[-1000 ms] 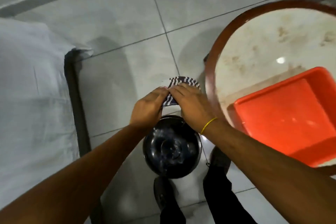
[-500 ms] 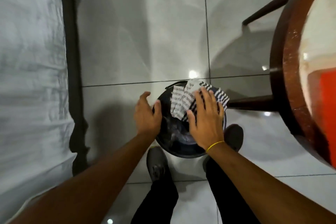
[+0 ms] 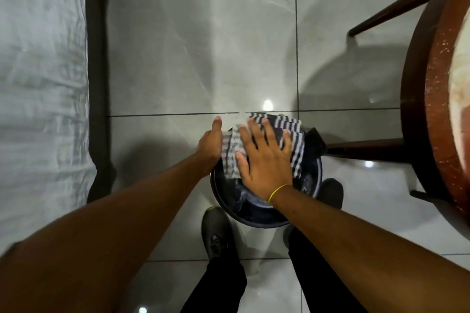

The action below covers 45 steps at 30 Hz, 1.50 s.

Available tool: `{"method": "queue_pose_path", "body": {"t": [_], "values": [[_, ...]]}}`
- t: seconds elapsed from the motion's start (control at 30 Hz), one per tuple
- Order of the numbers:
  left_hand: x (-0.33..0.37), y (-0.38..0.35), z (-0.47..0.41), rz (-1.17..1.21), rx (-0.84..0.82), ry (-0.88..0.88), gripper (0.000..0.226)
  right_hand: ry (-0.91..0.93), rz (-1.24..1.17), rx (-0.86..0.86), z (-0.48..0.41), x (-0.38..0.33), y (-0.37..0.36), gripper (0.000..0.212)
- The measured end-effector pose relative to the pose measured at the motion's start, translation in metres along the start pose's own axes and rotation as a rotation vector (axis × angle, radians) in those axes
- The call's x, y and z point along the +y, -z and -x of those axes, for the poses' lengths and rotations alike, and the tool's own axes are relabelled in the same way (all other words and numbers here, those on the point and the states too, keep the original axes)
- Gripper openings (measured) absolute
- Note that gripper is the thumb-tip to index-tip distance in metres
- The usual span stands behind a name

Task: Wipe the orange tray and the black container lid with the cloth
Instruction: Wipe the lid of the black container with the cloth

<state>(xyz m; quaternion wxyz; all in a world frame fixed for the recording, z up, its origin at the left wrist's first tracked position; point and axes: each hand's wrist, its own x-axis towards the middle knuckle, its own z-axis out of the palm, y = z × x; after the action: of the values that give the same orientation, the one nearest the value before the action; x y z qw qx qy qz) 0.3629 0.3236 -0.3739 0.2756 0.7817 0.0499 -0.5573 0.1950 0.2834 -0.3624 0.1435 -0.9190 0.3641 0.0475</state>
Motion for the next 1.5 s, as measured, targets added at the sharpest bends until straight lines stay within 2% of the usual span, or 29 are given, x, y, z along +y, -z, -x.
{"method": "queue_pose_path", "body": {"t": [0.07,0.13,0.27,0.4,0.47,0.6,0.7,0.8,0.87,0.97,1.07,1.17,1.27,1.37,1.43,1.5], "values": [[0.0,0.004,-0.007,0.174,-0.102,0.049,0.082,0.203,0.01,-0.049,-0.002,0.0,0.001,0.068],[0.004,0.008,-0.011,0.243,-0.163,0.104,0.086,0.428,0.024,-0.1,-0.003,0.003,0.003,0.067],[0.012,0.013,-0.017,0.109,-0.2,0.071,0.079,0.892,0.039,-0.229,-0.003,0.018,0.004,0.063],[0.013,0.012,-0.013,-0.102,-0.202,-0.044,0.079,1.366,0.109,-0.354,0.013,0.027,-0.004,0.064],[0.007,0.008,-0.014,-0.225,-0.118,-0.096,0.084,1.497,0.148,-0.372,0.017,0.03,-0.005,0.062],[-0.002,0.005,-0.016,-0.277,-0.039,-0.109,0.079,1.515,0.148,-0.35,0.009,0.031,-0.005,0.059],[-0.003,0.009,-0.022,-0.205,-0.021,-0.062,0.087,1.369,0.081,-0.333,0.006,0.032,-0.006,0.062],[-0.001,0.012,-0.024,-0.138,-0.034,-0.036,0.096,1.111,0.023,-0.269,0.01,0.032,-0.006,0.067],[0.0,0.011,-0.027,-0.089,-0.007,-0.045,0.093,0.876,0.009,-0.169,0.015,0.028,-0.008,0.068],[0.0,0.002,-0.029,-0.021,0.092,-0.106,0.075,0.462,-0.026,-0.004,0.027,0.019,-0.01,0.072],[0.001,-0.004,-0.028,0.019,0.163,-0.131,0.06,0.156,-0.034,0.043,0.043,0.003,-0.013,0.075],[0.004,-0.001,-0.028,0.049,0.132,-0.115,0.073,-0.132,-0.041,0.074,0.046,-0.009,-0.015,0.075],[0.005,-0.003,-0.026,0.011,0.176,-0.131,0.066,-0.497,-0.04,0.076,0.048,-0.01,-0.011,0.075],[0.005,-0.008,-0.022,-0.09,0.253,-0.171,0.049,-0.975,-0.228,0.129,0.059,-0.015,-0.002,0.074],[0.002,-0.01,-0.021,-0.136,0.285,-0.182,0.056,-1.208,-0.43,0.206,0.062,-0.028,0.005,0.074],[0.002,-0.01,-0.02,-0.159,0.323,-0.179,0.057,-1.406,-0.629,0.2,0.06,-0.039,0.01,0.079]]}}
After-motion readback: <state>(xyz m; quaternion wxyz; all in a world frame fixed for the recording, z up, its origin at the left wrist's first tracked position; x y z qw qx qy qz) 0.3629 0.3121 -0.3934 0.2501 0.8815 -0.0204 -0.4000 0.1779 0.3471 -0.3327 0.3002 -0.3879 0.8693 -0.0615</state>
